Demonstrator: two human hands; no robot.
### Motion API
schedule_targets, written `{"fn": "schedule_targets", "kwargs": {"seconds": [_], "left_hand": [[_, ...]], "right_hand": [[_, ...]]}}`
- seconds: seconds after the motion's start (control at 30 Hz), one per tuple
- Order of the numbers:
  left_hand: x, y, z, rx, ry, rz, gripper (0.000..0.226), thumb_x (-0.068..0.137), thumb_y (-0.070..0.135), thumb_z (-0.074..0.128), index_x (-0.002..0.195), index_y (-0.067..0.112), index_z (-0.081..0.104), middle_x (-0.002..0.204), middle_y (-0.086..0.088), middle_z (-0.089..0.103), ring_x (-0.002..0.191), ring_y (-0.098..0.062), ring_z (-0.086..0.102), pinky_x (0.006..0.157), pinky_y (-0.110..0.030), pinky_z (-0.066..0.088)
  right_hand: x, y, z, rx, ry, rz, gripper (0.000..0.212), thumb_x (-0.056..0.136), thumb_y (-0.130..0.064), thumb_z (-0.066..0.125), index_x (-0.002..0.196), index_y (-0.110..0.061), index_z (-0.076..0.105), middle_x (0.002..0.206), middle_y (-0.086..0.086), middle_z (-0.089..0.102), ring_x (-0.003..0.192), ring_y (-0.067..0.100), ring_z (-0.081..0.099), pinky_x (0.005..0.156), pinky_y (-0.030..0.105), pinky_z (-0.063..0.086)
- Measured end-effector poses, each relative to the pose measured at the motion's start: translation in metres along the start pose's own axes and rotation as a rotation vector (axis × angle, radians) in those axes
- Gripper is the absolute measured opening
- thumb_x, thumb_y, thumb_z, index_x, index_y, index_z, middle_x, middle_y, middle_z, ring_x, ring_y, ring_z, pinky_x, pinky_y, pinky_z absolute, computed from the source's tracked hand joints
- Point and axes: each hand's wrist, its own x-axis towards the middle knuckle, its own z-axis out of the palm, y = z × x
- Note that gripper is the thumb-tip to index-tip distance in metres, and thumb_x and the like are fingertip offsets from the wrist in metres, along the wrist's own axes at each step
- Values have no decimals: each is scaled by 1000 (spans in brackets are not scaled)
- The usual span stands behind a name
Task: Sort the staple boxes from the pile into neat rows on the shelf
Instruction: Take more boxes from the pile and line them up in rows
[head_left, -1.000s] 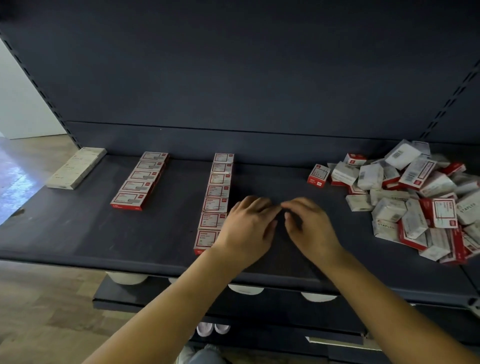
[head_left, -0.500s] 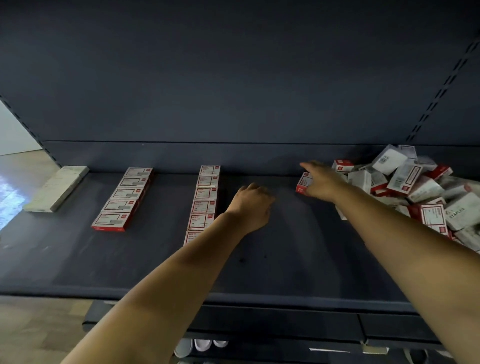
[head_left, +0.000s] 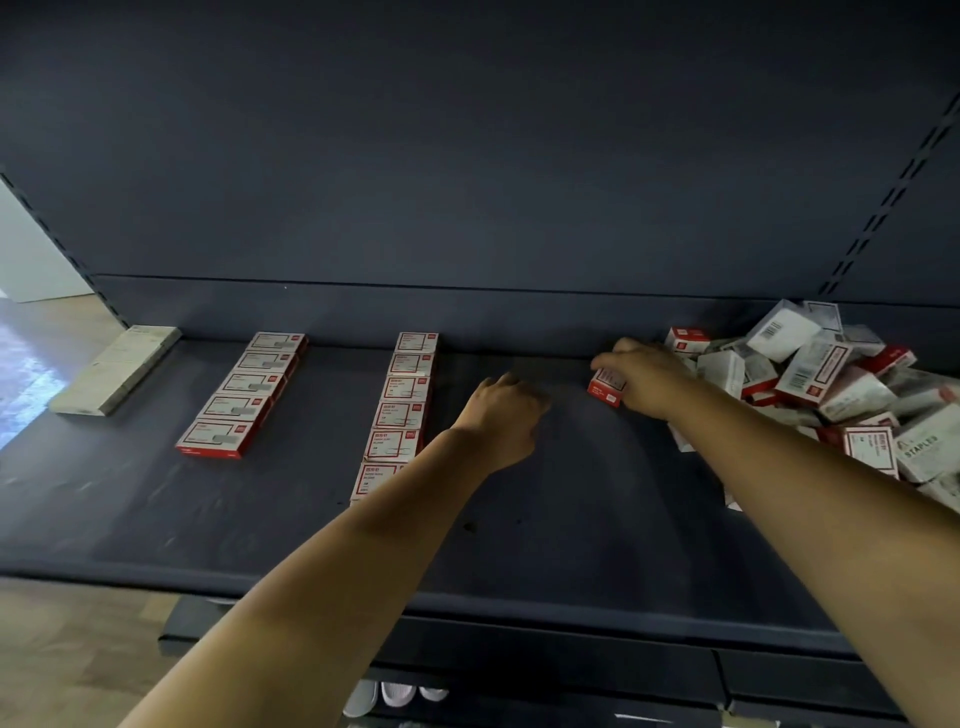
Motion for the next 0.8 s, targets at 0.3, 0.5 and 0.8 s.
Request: {"fn": "schedule_targets", "kwargs": {"seconds": [0.3,0.5,0.8], "left_hand": [[-18,-6,2,-213,90,-69,35,96,21,42,130,19,52,135,-2,50,125,-21,41,102,-32,34],[-29,-17,-6,-220,148,-83,38,95,24,44,132,20,51,136,0,50,125,-20,41,104,-33,34],[-51,-49,-11,-209,218,-164,38,95,24,47,132,19,52,132,-1,53,125,-20,42,103,-31,35]], "right_hand": [[-24,-19,-8,262,348,-112,48,75,-16,71,121,-17,56,123,3,47,110,26,50,85,37,45],[-45,-49,-20,374,554,-116,58,68,-22,81,120,-9,58,113,10,60,106,30,53,86,39,40],[-38,-82,-12,335,539,-196,55,63,-24,84,113,-11,63,106,7,64,101,32,53,83,44,41]]}}
